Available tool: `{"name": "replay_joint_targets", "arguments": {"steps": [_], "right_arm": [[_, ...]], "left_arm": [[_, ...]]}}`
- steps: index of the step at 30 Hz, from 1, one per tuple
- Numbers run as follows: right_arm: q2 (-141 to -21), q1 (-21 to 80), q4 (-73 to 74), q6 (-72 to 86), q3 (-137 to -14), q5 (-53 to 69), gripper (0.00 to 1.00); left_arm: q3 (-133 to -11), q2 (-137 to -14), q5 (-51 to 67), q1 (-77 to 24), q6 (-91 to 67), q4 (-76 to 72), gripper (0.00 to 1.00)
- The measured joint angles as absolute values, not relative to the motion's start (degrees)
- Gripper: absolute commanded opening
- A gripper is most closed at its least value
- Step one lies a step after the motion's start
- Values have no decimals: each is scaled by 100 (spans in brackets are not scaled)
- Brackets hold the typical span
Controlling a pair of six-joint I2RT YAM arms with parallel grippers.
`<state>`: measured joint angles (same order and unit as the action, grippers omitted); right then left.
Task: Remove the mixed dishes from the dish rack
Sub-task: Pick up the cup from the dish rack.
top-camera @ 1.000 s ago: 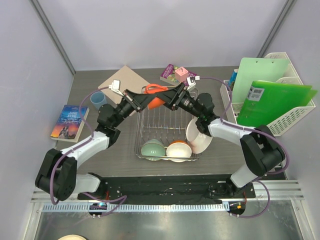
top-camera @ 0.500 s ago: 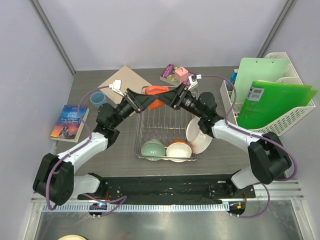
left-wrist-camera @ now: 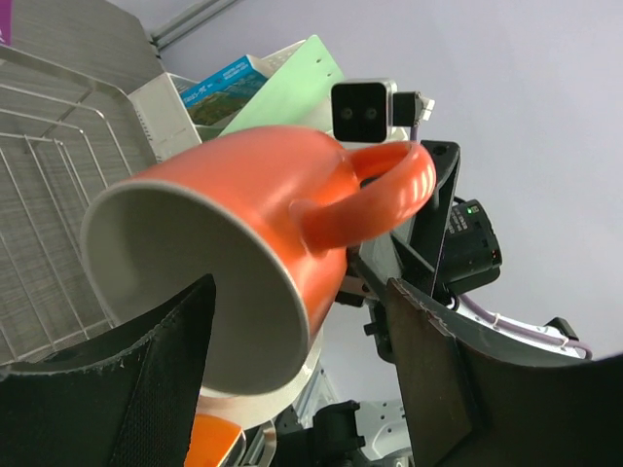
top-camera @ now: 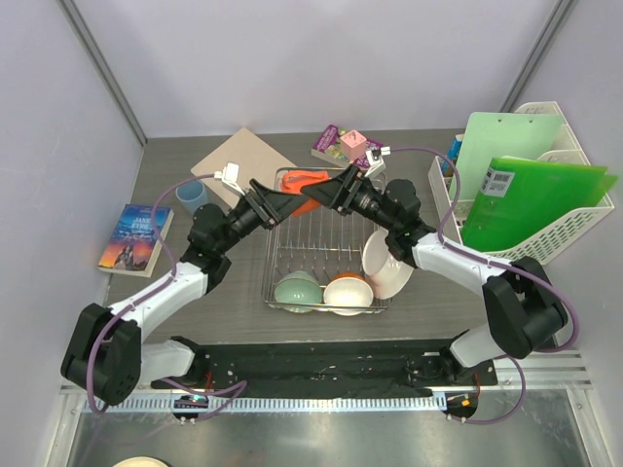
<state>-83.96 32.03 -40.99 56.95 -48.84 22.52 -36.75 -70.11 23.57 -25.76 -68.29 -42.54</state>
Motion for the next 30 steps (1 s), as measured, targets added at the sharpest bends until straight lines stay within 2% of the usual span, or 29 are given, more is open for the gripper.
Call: {"name": "replay_joint_targets", "arguments": {"steps": [4, 7, 8, 10, 22, 24, 25, 27, 29, 30], "right_arm": [[-8392, 3203, -4099, 5688, -4886, 2217, 1], [-8385, 3203, -4099, 5688, -4886, 2220, 1], [-8385, 3203, -4099, 5690, -4886, 2220, 1], [-8385, 3203, -4099, 5699, -4884, 2220, 1], [-8385, 3166, -4117, 5771, -4818, 2204, 1], [-8385, 3166, -4152, 5802, -4786, 2213, 1], [-8385, 3166, -4160, 5822, -4775, 2211, 1], [-8385, 3164, -4158, 5865, -4733, 2198, 1], [-8388, 3157, -4202, 6090, -4689, 2231, 1], [-8388, 3146, -4235, 6243, -4687, 2250, 6]], "left_arm": [[-3476, -6879, 2357, -2576, -6823, -4254, 67], [-3374, -6860, 2353, -2576, -6827, -4259, 56], [-3339, -6860, 2349, -2576, -6820, -4265, 48], [-3317, -6862, 2342, -2574, -6827, -4278, 42], [-3516, -7253, 2486, -2576, -6882, -4654, 43], [-3579, -7345, 2534, -2580, -6904, -4716, 35], [-3603, -7384, 2565, -2582, -6917, -4755, 20], [-3636, -7435, 2650, -2593, -6967, -4834, 1], [-3656, -7461, 2727, -2613, -7035, -4941, 0], [-3667, -7474, 2746, -2613, -7057, -5059, 0]]}}
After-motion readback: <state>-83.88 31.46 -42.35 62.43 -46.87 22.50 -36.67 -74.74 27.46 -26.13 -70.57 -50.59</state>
